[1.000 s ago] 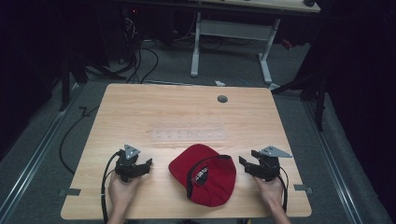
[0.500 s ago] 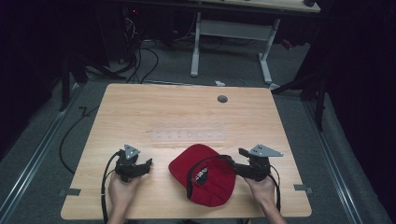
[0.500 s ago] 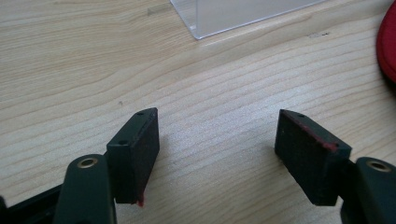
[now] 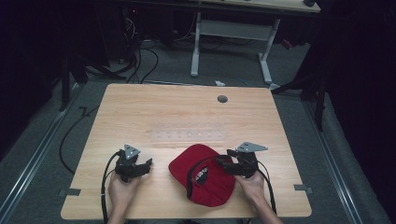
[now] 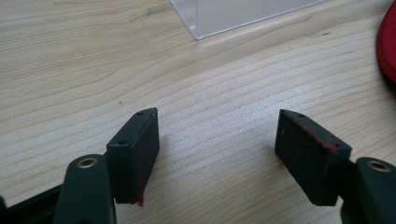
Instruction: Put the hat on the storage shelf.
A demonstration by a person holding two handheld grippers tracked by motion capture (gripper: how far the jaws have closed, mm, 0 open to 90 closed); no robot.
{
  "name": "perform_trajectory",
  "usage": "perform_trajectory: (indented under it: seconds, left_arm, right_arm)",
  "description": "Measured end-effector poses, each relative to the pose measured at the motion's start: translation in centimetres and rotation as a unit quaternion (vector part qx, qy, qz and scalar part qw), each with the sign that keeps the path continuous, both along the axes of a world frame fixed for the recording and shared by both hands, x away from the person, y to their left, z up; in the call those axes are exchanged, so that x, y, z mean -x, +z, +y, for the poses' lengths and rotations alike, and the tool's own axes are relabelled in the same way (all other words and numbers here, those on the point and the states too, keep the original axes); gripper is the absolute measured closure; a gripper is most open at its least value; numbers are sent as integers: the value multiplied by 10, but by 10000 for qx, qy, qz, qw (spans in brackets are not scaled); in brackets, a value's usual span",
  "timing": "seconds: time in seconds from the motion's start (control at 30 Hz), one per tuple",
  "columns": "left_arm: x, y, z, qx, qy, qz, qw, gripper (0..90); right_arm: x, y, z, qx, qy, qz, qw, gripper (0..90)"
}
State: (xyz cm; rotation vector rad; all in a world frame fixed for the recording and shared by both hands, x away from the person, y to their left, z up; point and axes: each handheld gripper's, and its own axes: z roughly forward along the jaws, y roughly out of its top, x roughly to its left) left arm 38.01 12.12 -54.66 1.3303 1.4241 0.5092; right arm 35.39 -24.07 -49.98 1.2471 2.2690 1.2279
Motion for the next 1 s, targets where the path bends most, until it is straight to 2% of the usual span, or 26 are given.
perform_trajectory:
  seconds: [0.07, 0.37, 0.53, 0.77, 1.0]
  left_arm:
    - [0, 0, 0, -1, 0, -1, 10000, 310]
    - [0, 0, 0, -6, 0, -6, 10000, 309]
    - [0, 0, 0, -6, -2, -7, 10000, 309]
    - [0, 0, 0, -10, 0, -7, 10000, 309]
    - [0, 0, 0, -10, -3, -7, 10000, 308]
  right_arm:
    - [-1, -1, 1, 4, 14, 12, 10000, 354]
    - [-10, -15, 7, -16, 98, 317, 9994, 412]
    - [-11, -18, 7, 33, 233, 247, 9994, 533]
    - [-12, -20, 8, 108, 322, 310, 9989, 565]
    - [-14, -22, 6, 61, 484, 446, 9978, 650]
